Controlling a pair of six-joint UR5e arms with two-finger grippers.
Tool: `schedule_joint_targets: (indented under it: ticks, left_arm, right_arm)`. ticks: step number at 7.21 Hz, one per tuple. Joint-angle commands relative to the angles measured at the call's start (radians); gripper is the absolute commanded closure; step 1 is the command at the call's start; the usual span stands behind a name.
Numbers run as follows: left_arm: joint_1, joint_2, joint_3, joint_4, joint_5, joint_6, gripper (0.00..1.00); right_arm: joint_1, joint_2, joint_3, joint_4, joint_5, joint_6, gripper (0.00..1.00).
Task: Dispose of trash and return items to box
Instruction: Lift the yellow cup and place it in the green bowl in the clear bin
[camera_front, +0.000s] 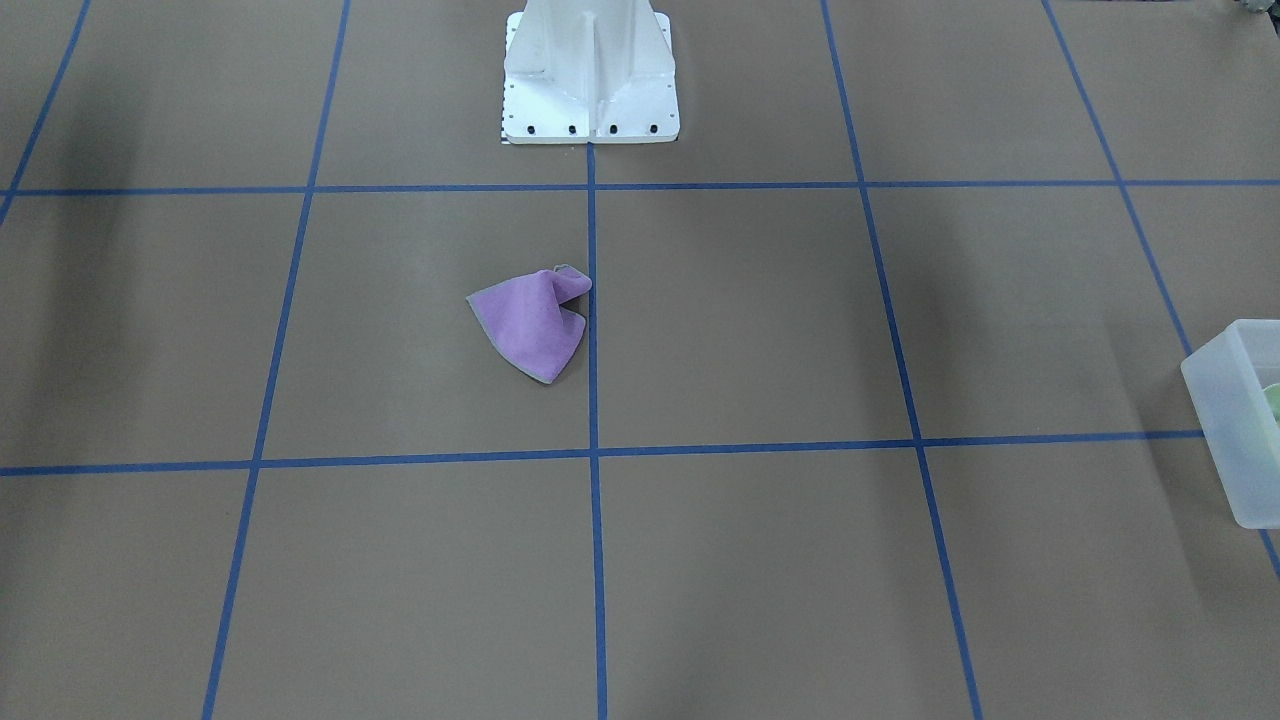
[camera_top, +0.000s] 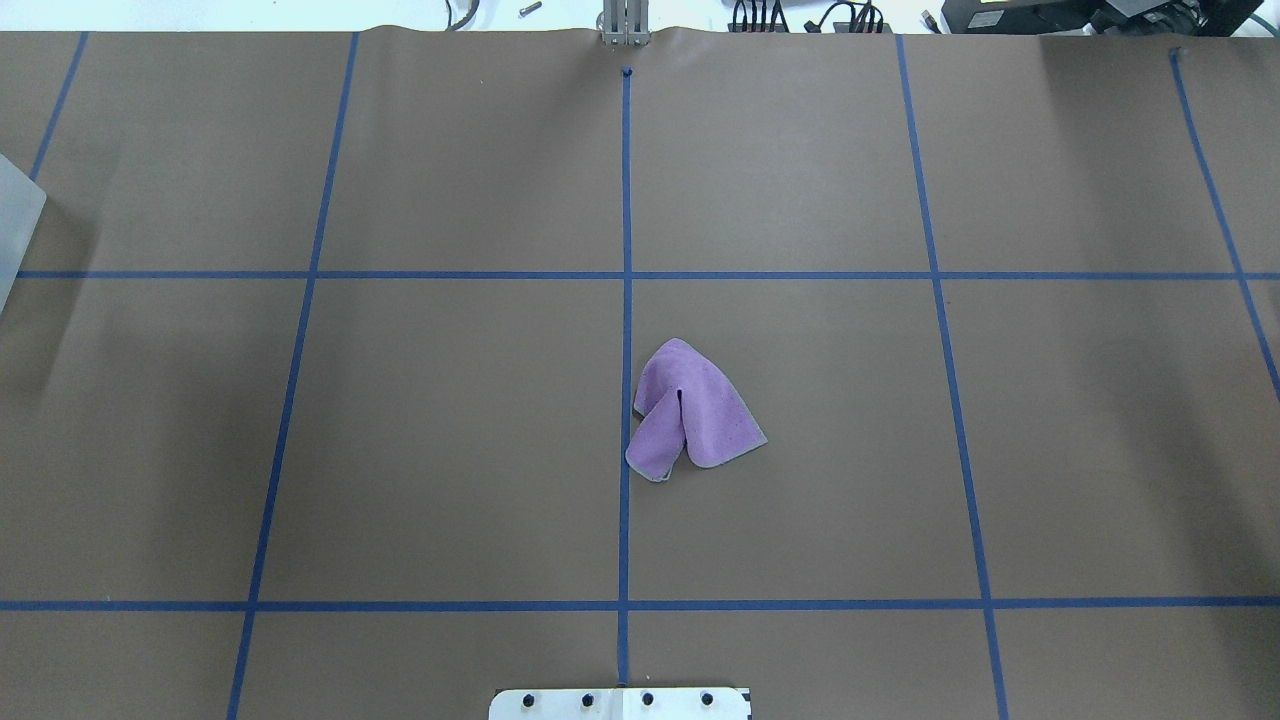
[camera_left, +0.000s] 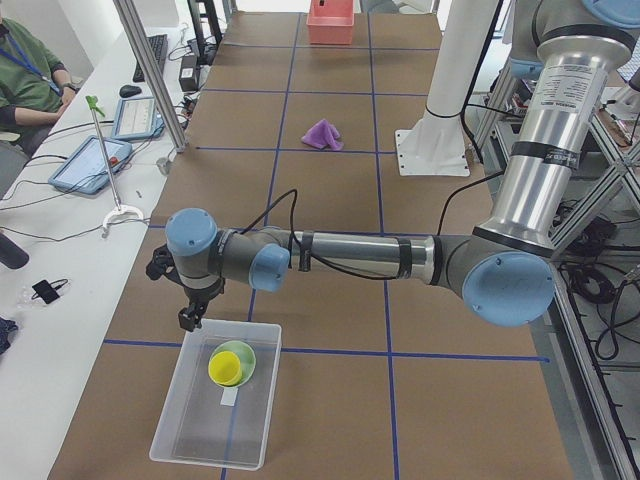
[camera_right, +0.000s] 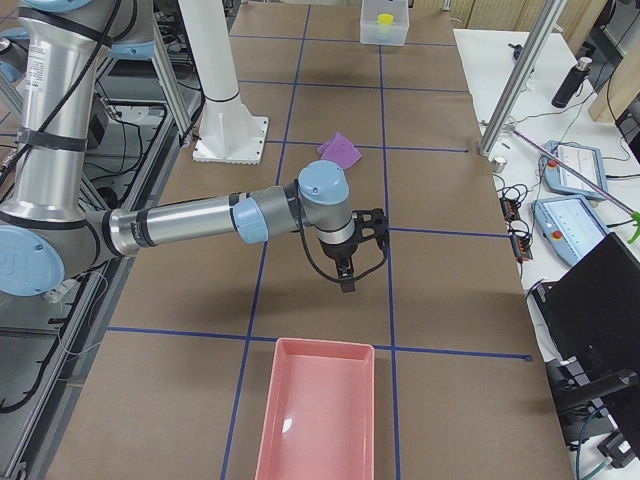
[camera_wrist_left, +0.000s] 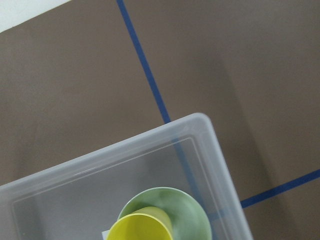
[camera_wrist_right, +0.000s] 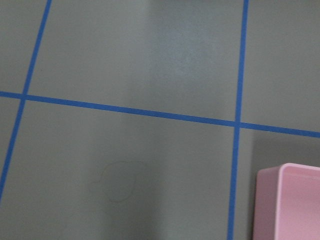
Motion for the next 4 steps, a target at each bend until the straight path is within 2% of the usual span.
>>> schedule_joint_targets:
  ticks: [1,2,3,4]
  left_arm:
    - [-0.009,0.071,-0.168,0.111,-0.010,-0.028,0.01]
    - [-0.011,0.117,-0.211,0.114,-0.007,-0.026,0.01]
    - [-0.015,0.198,-0.269,0.115,-0.007,-0.022,0.01]
    - [-0.017,0.273,-0.332,0.133,0.007,-0.013,0.01]
  right_arm:
    - [-0.206,0.011,0.094,0.145,-0.031,0.400,0.00]
    - [-0.333,0.077,0.137,0.154,-0.115,0.618,0.00]
    - [-0.470,0.135,0.167,0.146,-0.236,0.769,0.00]
    - [-0.570,0.198,0.171,0.111,-0.313,0.860,0.00]
